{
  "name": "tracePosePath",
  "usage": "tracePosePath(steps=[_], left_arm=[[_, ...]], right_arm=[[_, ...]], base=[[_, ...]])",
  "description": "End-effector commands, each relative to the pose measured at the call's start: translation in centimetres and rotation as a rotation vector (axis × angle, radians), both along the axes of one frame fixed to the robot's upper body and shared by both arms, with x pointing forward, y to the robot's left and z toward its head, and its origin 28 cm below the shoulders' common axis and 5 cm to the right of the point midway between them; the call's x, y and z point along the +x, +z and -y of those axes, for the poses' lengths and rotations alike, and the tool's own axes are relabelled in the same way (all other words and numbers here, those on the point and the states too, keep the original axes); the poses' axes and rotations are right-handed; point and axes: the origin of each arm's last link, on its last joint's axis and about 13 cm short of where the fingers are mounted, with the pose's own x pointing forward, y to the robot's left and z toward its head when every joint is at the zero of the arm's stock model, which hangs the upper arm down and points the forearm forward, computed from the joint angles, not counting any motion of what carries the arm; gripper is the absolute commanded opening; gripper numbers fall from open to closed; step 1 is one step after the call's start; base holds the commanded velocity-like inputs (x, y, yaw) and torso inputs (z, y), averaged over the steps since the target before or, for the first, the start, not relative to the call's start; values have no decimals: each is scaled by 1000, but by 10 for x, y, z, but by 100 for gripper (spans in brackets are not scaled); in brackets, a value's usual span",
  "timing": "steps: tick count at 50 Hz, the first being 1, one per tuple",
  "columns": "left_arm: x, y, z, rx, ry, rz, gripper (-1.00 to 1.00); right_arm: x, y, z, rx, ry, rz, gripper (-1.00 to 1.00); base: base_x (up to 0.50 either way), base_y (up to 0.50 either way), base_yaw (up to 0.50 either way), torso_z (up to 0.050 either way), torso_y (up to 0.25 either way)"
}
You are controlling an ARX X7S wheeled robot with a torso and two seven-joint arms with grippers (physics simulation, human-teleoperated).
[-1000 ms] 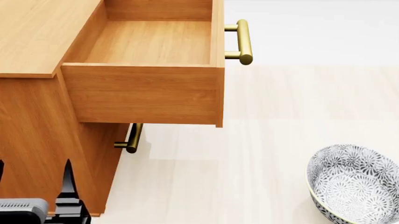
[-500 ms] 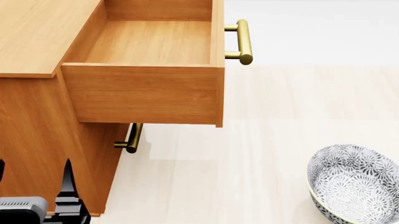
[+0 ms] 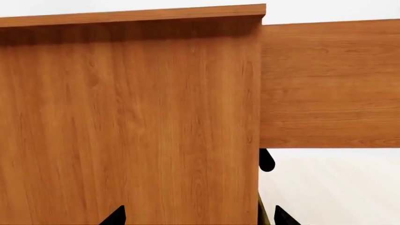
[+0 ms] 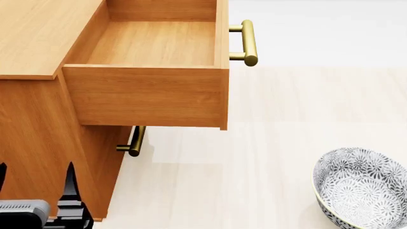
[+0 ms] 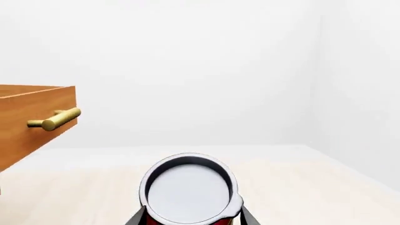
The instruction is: Put the ketchup in the top drawer of the cabinet.
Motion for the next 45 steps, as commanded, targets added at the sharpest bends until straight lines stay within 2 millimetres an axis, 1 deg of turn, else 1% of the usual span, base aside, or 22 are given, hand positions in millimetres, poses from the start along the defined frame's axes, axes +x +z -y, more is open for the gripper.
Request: tracePosePath(steps=[1, 7, 17, 39, 45], left_arm=[[1, -1, 0, -1, 0, -3, 100], [1, -1, 0, -2, 1, -4, 100], [1, -3, -1, -3, 4, -4, 100], [1, -4, -1, -5, 7, -9, 100], [1, -4, -1, -5, 5, -7, 100]], right_arm=[[7, 30, -7, -66, 14, 54, -100], [14, 44, -10, -80, 18, 88, -100], [29, 55, -14, -85, 45, 116, -100], [57, 53, -20, -70, 87, 137, -100], [64, 56, -22, -70, 105, 150, -100]], base=[[0, 0, 0, 0, 0], [0, 0, 0, 0, 0], [0, 0, 0, 0, 0], [0, 0, 0, 0, 0], [0, 0, 0, 0, 0]])
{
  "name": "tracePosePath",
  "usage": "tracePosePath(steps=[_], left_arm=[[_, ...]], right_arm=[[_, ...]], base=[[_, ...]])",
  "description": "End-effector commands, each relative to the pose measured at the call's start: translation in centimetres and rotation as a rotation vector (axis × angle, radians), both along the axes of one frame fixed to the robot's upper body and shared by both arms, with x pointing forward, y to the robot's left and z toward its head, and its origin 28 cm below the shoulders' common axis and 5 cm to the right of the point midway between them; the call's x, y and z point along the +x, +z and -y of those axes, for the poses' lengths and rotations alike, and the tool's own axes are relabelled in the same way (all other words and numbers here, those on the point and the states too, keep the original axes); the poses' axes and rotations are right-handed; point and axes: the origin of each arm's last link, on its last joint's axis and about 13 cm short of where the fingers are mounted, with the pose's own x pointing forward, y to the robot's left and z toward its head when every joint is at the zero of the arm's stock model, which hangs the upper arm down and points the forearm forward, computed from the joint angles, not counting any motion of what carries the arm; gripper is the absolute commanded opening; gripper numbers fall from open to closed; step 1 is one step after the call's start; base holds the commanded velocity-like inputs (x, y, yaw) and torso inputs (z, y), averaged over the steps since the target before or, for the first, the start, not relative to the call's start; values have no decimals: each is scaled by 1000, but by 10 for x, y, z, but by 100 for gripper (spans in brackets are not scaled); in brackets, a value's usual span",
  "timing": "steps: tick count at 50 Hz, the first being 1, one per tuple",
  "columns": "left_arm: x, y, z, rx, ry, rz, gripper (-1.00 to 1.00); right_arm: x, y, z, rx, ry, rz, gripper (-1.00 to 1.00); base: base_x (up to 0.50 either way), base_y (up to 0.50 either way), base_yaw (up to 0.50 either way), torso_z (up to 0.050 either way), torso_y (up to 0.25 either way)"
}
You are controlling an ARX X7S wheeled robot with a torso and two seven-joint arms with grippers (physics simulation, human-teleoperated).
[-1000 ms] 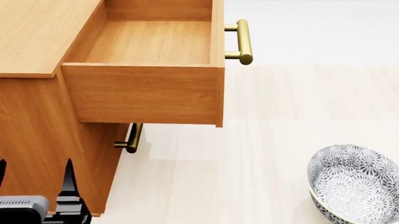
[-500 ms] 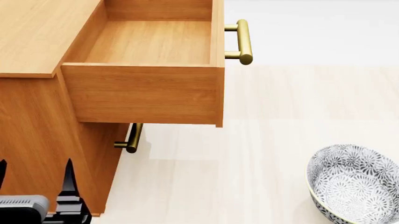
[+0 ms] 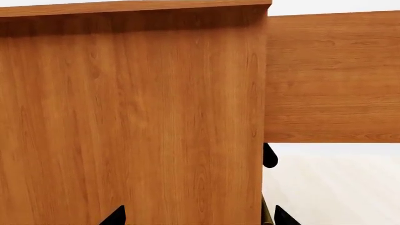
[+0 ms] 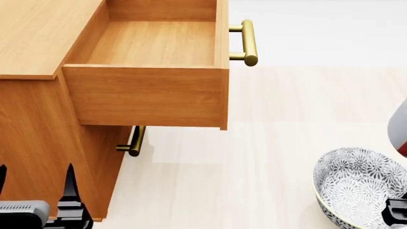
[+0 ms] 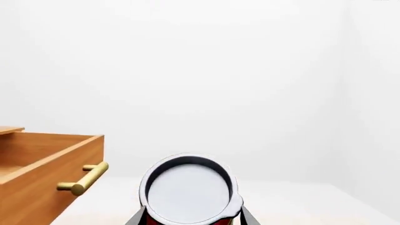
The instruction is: Put the ketchup in the top drawer of the cabinet.
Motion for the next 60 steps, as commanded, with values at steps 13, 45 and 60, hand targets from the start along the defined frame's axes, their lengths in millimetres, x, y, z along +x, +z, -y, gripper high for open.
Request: tracePosePath(steps=[13, 45, 60], left_arm=[[0, 0, 0, -1, -1, 0, 100], [2, -3, 0, -6, -5, -7, 100], [3, -3, 0, -7, -1, -10, 100]], right_arm=[[31, 15, -9, -41, 51, 55, -100], [71, 44, -13, -23, 47, 121, -100], [88, 56, -15, -20, 54, 145, -100]], base=[[0, 0, 0, 0, 0], [0, 0, 0, 0, 0], [0, 0, 0, 0, 0]])
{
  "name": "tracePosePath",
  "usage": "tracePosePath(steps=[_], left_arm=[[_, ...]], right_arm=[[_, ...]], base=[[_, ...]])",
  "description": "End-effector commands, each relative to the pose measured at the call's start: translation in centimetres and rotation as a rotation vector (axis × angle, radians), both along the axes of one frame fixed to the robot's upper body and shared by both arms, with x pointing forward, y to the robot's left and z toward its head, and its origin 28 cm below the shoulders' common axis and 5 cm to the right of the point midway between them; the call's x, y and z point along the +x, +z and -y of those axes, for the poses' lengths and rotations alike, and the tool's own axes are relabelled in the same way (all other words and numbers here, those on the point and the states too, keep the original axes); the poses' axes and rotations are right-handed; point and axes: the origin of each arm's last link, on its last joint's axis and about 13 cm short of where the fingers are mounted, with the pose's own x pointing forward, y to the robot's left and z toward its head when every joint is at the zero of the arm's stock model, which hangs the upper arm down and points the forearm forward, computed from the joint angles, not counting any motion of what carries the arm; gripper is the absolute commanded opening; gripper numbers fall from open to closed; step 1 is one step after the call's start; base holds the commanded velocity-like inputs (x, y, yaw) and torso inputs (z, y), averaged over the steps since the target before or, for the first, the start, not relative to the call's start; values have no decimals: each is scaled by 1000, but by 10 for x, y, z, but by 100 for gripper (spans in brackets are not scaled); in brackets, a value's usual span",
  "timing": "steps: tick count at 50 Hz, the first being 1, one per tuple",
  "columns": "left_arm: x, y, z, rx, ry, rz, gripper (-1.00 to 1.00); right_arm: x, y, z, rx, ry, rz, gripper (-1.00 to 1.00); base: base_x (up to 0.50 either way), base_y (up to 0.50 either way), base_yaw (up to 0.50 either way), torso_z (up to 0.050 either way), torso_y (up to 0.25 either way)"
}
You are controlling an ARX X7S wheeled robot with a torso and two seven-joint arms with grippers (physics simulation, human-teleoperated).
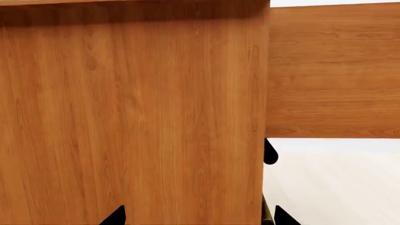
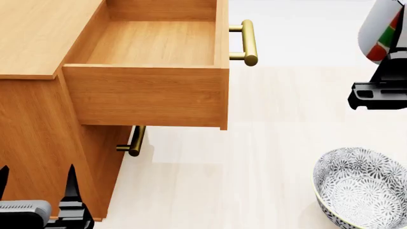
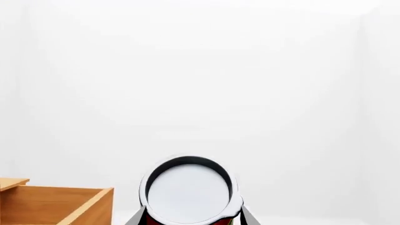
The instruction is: Put the ketchup in the top drawer of the cabinet.
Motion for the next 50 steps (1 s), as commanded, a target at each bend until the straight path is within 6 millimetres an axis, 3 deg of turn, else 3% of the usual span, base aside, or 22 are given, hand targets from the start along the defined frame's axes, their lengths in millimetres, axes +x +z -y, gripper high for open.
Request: tracePosePath(steps=[1, 17, 38, 50], left_arm=[[0, 0, 0, -1, 1, -2, 100], [2, -3, -2, -3, 4, -4, 100], [3, -3, -3, -5, 8, -6, 100], [2, -1, -3, -5, 10, -4, 100]], right_arm=[[11, 12, 0, -24, -9, 34, -100], [28, 39, -4, -22, 11, 83, -100], [49, 54, -8, -23, 24, 94, -100], [74, 61, -15, -14, 58, 75, -100]], base=[[0, 0, 0, 0, 0], [0, 0, 0, 0, 1], [0, 0, 0, 0, 0], [0, 0, 0, 0, 0]])
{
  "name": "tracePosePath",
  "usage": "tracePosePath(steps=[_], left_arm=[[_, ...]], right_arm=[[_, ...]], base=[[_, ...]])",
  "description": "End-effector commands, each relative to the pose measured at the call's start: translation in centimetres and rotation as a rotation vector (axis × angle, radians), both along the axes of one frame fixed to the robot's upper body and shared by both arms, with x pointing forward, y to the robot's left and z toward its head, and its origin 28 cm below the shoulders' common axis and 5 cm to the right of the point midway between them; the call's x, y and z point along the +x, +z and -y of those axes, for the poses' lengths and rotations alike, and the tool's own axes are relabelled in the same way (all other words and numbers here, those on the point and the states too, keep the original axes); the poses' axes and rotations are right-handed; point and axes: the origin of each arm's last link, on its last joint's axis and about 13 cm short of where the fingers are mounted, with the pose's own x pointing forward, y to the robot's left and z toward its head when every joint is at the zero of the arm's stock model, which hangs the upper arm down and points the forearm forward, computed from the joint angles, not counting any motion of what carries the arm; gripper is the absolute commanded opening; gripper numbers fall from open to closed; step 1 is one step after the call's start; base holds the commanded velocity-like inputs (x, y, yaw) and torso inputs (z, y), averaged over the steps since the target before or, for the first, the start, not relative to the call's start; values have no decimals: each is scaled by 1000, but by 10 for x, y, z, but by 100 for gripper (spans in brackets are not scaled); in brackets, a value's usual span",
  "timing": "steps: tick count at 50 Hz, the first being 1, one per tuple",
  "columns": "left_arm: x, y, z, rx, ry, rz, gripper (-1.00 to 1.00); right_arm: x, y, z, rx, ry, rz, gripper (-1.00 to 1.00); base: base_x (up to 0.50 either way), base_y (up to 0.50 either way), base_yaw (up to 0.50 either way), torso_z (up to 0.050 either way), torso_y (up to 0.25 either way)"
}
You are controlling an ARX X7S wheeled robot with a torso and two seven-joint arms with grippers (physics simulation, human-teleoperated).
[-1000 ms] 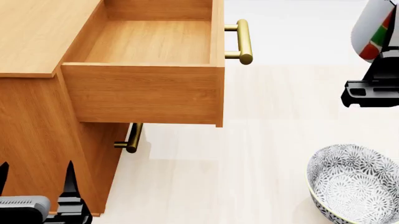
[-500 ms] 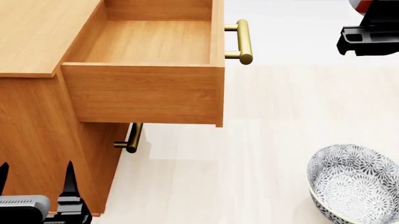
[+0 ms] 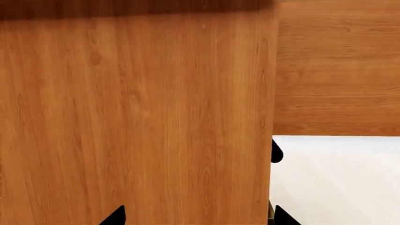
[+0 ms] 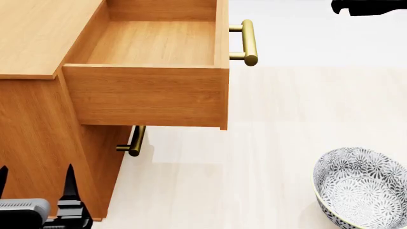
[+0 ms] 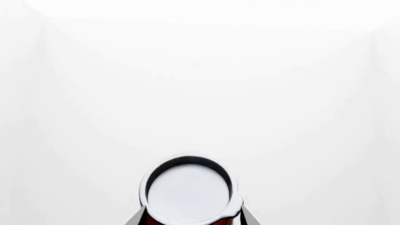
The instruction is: Put the ketchup in the top drawer of the cabinet.
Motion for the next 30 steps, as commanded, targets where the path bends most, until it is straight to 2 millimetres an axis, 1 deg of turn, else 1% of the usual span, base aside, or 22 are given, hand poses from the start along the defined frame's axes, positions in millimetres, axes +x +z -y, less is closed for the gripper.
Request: tracePosePath(steps=[1, 18, 30], left_arm=[[-1, 2, -1, -1, 4, 2, 100], [0, 1, -1, -5, 5, 1, 100], [1, -1, 0, -6, 3, 1, 100]], right_arm=[[20, 10, -6, -20, 18, 1, -100], [49, 22, -20, -39, 69, -10, -100], [64, 29, -30, -45, 113, -22, -100]], base=[[0, 0, 0, 0, 10], [0, 0, 0, 0, 0], [0, 0, 0, 0, 0]])
